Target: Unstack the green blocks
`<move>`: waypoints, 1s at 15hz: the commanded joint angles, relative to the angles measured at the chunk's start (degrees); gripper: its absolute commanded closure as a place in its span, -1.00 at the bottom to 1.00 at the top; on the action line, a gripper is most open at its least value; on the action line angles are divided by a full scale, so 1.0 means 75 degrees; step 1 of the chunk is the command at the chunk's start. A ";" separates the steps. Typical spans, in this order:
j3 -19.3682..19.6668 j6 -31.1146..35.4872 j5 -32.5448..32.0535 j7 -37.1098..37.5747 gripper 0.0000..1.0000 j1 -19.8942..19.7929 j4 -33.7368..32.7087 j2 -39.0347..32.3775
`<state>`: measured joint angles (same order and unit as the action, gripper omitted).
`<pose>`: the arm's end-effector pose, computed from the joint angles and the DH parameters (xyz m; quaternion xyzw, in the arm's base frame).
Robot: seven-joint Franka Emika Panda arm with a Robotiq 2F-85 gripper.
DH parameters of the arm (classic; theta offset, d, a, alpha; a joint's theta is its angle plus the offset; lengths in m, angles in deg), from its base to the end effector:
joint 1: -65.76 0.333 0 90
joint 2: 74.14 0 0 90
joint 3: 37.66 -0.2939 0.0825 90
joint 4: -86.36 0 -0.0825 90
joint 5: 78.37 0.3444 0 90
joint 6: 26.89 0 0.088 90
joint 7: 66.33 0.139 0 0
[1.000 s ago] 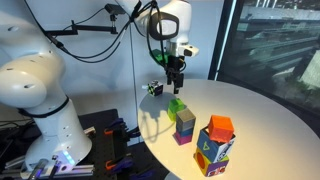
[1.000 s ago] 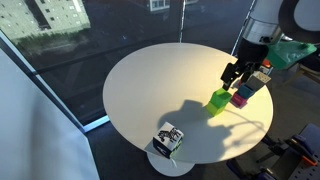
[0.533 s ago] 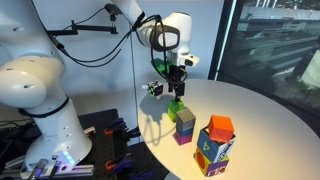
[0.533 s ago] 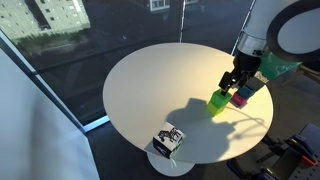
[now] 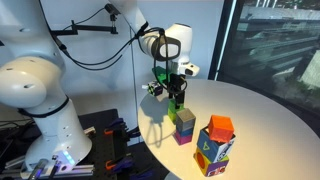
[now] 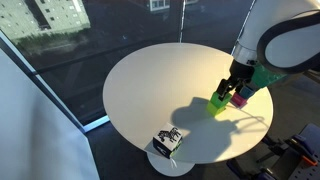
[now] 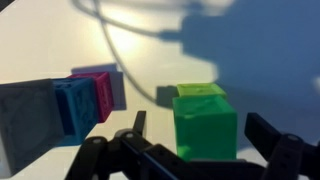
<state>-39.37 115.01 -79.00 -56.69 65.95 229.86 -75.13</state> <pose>0.4362 0.0143 0.2502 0.9977 -0.0631 -0.0222 0.0053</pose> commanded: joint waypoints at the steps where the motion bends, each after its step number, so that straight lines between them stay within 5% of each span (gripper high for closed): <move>1: 0.0029 0.0357 -0.0069 0.0007 -1.00 0.0075 -0.0001 -0.0268; 2: 0.0034 0.0438 -0.0096 0.0045 -1.00 0.0091 0.0004 -0.0329; 3: 0.0041 0.0528 -0.0164 0.0086 -0.50 0.0112 0.0007 -0.0391; 4: 0.0047 0.0601 -0.0185 0.0102 -0.49 0.0129 0.0011 -0.0438; 9: 0.0050 0.0590 -0.0245 0.0250 0.33 0.0220 0.0057 -0.0365; 15: -0.0014 0.0378 -0.0220 0.0279 0.37 0.0350 0.0240 0.0081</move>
<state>-39.40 119.23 -79.30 -56.52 68.01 229.97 -78.18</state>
